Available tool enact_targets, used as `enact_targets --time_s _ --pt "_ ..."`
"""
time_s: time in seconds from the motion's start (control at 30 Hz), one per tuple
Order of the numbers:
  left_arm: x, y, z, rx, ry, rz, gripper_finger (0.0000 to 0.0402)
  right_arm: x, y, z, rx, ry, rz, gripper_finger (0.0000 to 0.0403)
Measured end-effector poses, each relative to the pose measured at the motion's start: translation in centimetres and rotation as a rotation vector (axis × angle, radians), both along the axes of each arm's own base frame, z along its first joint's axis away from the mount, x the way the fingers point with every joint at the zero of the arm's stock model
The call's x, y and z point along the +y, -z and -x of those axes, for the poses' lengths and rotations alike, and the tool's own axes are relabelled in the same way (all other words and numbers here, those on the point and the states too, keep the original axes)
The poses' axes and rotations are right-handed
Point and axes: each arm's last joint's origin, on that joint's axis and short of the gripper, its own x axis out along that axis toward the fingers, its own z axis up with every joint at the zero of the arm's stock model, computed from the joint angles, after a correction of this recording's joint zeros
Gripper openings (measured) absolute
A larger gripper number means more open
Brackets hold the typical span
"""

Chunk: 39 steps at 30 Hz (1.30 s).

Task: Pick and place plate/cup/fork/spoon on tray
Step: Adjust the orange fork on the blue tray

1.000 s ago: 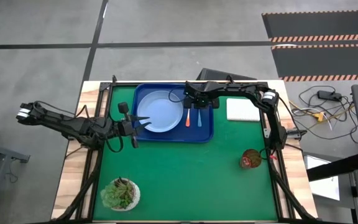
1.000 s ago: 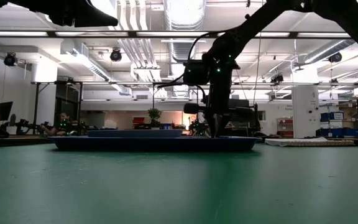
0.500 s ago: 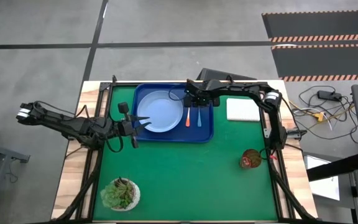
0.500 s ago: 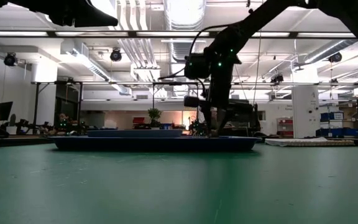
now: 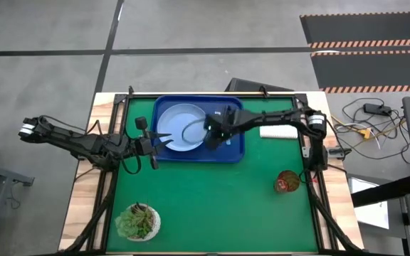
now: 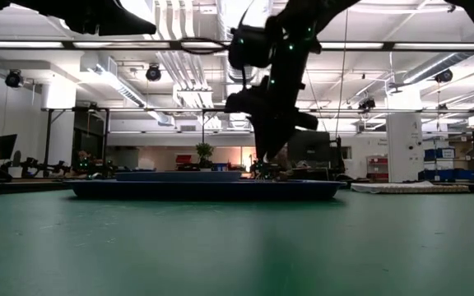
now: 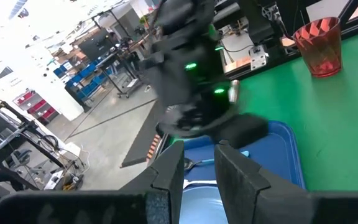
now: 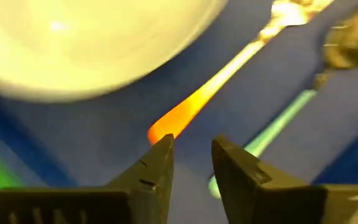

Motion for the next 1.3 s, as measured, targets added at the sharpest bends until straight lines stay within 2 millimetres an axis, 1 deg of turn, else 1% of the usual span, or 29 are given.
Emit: enact_targets --time_s 0.1,0.17,0.3,0.47,0.57,0.67,0.8,0.87,1.03,1.3 --pt "0.0 0.0 0.0 0.000 0.000 0.001 0.0070 2.3 0.1 -0.4 0.028 -0.140 0.057 0.0068" --pt "0.0 0.0 0.0 -0.005 0.000 0.002 0.0070 3.3 0.1 -0.6 0.038 -0.193 0.105 0.0050" --pt "0.0 -0.2 -0.1 -0.023 0.000 0.006 0.0070 4.4 1.0 -0.7 0.043 -0.236 0.193 0.0015" --pt "0.0 -0.2 -0.1 -0.027 0.000 0.007 0.0070 4.4 3.2 -0.8 -0.028 -0.355 0.240 0.0009" --pt "0.0 -0.2 -0.1 -0.027 0.000 0.007 0.0070 4.4 4.6 -0.6 -0.073 -0.452 0.299 0.0009" --pt "0.0 -0.2 -0.1 -0.025 0.000 0.007 0.0070 3.8 5.4 -0.2 -0.096 -0.489 0.329 0.0009" --pt "0.0 -0.2 -0.1 -0.025 0.000 0.007 0.0070 2.5 6.1 0.4 -0.118 -0.476 0.276 0.0009" --pt "0.0 -0.2 -0.1 -0.025 0.000 0.007 0.0070 2.2 6.2 0.6 -0.129 -0.469 0.254 0.0009" --pt "0.0 -0.2 -0.1 -0.025 0.000 0.007 0.0070 1.8 6.6 0.9 -0.123 -0.453 0.246 0.0009" --pt "0.0 -0.2 -0.1 -0.024 0.000 0.007 0.0070 1.9 7.0 1.2 -0.119 -0.440 0.232 0.0009"
